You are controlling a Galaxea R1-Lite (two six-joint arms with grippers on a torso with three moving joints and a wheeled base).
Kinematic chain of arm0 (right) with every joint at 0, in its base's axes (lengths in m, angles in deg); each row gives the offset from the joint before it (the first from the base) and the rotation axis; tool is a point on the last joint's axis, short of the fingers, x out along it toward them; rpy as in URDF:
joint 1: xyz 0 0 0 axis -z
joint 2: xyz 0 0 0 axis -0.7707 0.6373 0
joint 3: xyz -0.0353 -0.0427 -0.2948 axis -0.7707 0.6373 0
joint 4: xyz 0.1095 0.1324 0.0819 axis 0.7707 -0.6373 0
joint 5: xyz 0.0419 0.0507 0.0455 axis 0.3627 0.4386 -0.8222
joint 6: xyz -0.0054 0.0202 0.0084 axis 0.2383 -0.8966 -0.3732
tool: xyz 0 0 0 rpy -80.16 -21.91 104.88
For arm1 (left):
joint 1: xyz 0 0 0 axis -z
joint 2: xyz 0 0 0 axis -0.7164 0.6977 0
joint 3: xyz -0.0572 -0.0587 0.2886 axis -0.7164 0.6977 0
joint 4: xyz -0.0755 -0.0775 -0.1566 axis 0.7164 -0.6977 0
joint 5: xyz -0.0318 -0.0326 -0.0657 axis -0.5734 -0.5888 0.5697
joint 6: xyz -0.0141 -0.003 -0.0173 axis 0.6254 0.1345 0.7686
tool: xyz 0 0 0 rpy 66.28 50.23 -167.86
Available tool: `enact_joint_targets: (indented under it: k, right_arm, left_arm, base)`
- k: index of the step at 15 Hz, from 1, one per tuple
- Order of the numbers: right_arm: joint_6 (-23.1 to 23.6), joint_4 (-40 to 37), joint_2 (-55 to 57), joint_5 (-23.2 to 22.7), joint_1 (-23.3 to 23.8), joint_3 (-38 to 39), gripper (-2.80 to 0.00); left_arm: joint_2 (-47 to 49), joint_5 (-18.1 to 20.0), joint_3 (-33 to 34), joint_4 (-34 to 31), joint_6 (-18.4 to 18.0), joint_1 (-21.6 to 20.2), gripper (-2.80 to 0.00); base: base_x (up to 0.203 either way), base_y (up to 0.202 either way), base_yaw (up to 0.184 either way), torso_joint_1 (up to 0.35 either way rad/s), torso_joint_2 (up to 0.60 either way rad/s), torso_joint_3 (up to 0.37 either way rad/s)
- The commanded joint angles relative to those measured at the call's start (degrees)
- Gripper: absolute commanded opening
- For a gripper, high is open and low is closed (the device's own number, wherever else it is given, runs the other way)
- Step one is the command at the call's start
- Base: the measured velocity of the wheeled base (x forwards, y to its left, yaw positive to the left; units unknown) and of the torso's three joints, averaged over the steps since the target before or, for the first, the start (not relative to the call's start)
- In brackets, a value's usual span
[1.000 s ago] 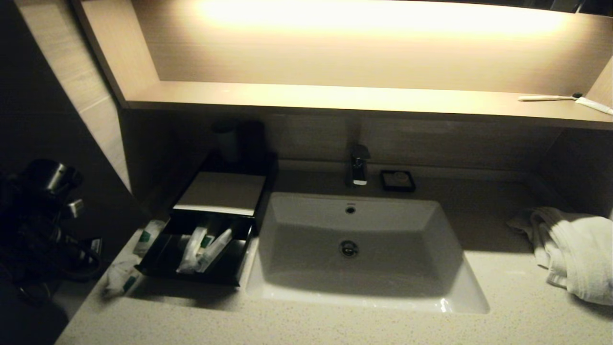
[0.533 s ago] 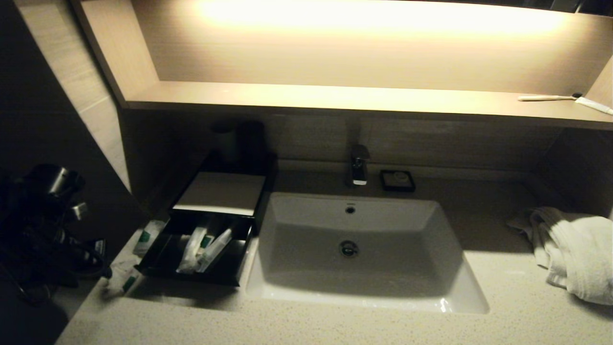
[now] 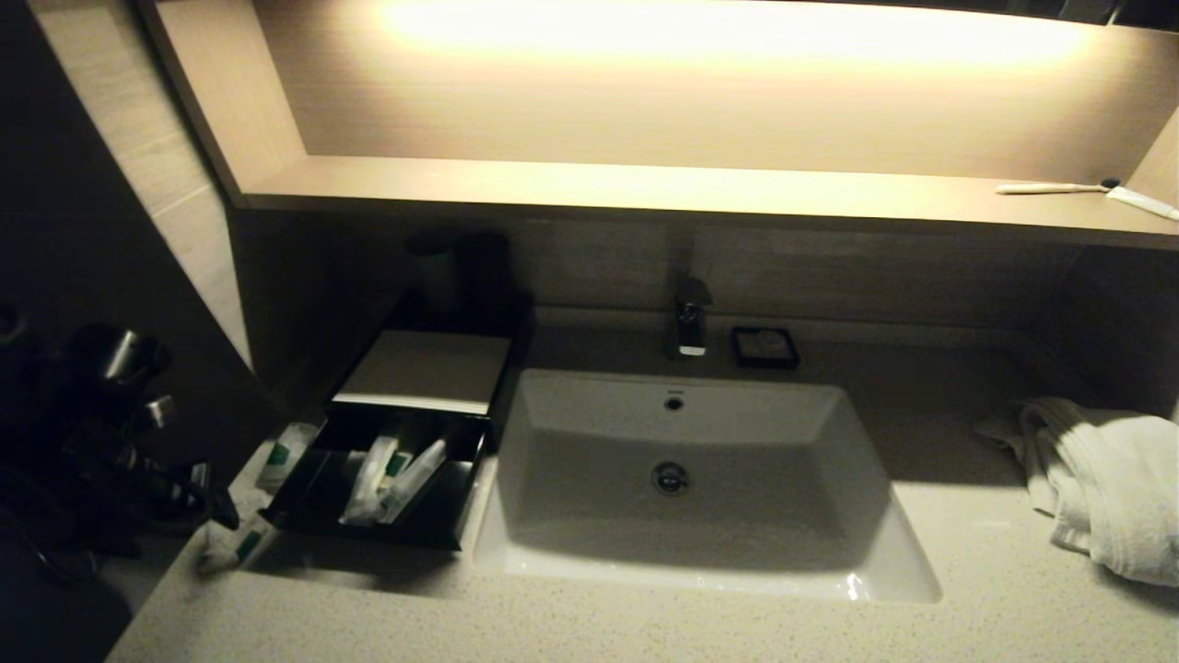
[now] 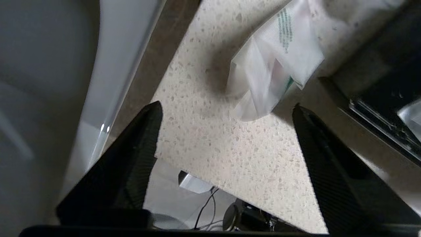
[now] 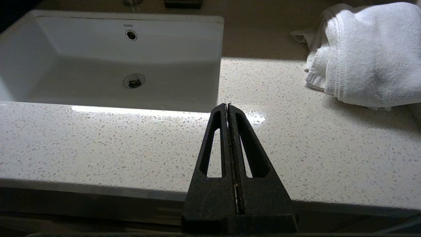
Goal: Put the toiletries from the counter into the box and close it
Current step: Pick up the bathroom toiletry
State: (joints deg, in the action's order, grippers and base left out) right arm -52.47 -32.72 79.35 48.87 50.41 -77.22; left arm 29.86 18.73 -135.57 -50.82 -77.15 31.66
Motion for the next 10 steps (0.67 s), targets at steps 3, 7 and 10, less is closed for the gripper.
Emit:
enact_joint_targets:
  k: [3,7,10]
  right_arm:
    - [0.0,0.0,0.0,0.0,0.0,0.0,-2.80]
    - [0.0,0.0,0.0,0.0,0.0,0.0,-2.80]
    - [0.0,0.0,0.0,0.0,0.0,0.0,-2.80]
  left_arm:
    - [2.9,2.6,-0.4,1.8,0.2,-0.4,0.00]
    - [4.6,4.6,-1.5,1.9,0.1,-0.3,0.00]
    - [6.0,4.6,-2.5,2.0,0.2,-0.3,0.00]
  base:
    - [0.000,0.000,0.000,0.000,0.00,0.000]
    - [0.000,0.000,0.000,0.000,0.00,0.000]
    - [0.000,0.000,0.000,0.000,0.00,0.000]
